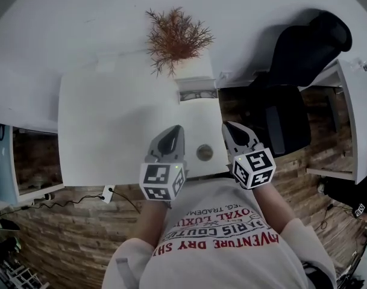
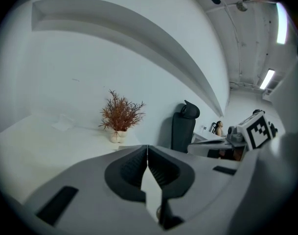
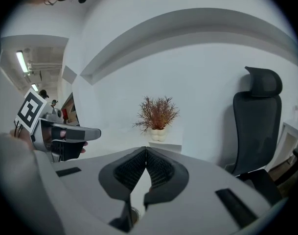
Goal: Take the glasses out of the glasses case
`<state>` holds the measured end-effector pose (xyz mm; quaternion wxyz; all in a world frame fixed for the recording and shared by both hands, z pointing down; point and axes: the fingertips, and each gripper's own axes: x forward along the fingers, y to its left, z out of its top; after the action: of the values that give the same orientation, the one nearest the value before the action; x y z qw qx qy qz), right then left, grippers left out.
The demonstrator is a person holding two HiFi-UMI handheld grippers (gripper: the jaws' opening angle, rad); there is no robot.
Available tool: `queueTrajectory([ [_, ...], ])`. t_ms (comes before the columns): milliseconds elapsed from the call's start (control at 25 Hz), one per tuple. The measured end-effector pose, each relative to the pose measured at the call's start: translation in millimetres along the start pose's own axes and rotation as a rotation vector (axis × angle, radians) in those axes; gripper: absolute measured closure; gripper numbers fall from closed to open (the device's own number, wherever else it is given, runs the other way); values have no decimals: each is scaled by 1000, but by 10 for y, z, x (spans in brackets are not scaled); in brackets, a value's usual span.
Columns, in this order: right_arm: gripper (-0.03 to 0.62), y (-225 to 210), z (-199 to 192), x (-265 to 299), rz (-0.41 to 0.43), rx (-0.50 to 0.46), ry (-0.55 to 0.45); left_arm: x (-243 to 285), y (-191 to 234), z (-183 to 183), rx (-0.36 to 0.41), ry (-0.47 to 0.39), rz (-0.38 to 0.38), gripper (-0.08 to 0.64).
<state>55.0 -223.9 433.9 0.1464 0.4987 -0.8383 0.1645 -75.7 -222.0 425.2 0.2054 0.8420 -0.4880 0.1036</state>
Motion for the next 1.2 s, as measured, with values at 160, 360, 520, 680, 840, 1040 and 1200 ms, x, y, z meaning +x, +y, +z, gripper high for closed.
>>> queueTrajectory([
  [160,580,-33,6,311,40,-16,76,111,157,18,-31,14,18,551],
  [360,578,-157,13,759,86,-83,154,345,325,-46,-77,59,47,551],
  [520,577,-277,-1,1108,111,-180,198,544,402,-165,-118,110,65,551],
  [680,474,-353,-141,1468,189,-270,267,713,456,-273,-151,143,87,551],
  [840,474,-425,-310,1694,248,-349,333,824,502,-393,-185,172,124,551],
  [1040,474,-464,-519,1889,330,-535,440,914,545,-454,-201,191,164,551],
  [1200,474,-469,-635,2020,392,-644,497,992,524,-530,-241,199,189,551],
])
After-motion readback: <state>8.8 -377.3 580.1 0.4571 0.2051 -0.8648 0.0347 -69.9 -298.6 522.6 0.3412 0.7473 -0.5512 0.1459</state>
